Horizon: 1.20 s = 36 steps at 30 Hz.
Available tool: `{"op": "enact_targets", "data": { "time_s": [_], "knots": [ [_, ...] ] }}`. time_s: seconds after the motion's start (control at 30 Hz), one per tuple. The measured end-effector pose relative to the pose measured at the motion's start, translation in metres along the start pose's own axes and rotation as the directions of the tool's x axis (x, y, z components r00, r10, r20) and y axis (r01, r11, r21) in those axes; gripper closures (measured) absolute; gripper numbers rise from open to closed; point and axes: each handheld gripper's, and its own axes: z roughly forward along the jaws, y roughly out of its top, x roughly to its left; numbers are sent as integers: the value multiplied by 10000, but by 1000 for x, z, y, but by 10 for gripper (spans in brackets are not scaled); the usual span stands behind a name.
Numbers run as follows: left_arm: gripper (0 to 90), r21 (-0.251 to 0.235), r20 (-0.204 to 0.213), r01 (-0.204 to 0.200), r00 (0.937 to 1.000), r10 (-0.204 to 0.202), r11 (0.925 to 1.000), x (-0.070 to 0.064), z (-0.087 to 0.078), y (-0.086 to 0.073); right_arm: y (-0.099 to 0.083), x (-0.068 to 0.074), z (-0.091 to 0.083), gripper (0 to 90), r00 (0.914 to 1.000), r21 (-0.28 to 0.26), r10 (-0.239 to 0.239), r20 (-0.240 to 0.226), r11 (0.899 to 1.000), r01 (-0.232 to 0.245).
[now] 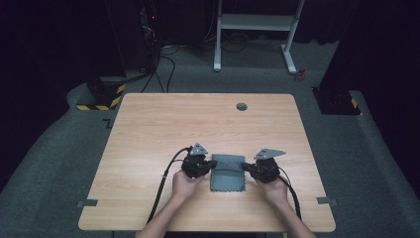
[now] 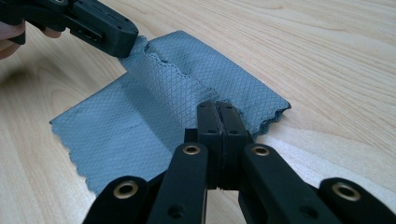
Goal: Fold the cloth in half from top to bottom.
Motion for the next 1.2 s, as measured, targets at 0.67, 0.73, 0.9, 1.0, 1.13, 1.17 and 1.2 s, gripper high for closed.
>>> {"op": "enact_targets", "data": {
  "time_s": [0.67,0.73,0.9,1.0,1.13,1.17,1.2],
  "knots": [
    [886,7,146,-250,9996,250,9997,-10,-8,-15,-12,14,-7,900,9996,-54,-177,-234,9998,176],
    [886,21,182,-210,9996,209,9998,-12,-9,-17,-13,17,-8,900,9992,-1,-343,-188,9994,343],
    [885,40,260,-234,9994,233,9997,-14,-9,-20,-18,19,-9,900,9992,72,-367,-185,9993,368],
    [885,64,314,-216,9993,214,9997,-16,-8,-23,-21,20,-10,899,9993,109,-311,-221,9994,313],
    [885,58,286,-284,9992,282,9996,-17,-8,-26,-24,22,-11,898,9990,58,-362,-261,9993,363],
    [885,83,303,-292,9991,289,9995,-18,-8,-27,-25,23,-12,899,9991,74,-331,-265,9994,333],
    [885,87,293,-244,9993,241,9997,-19,-9,-28,-25,23,-12,898,9990,87,-348,-283,9993,351]
  ]
}}
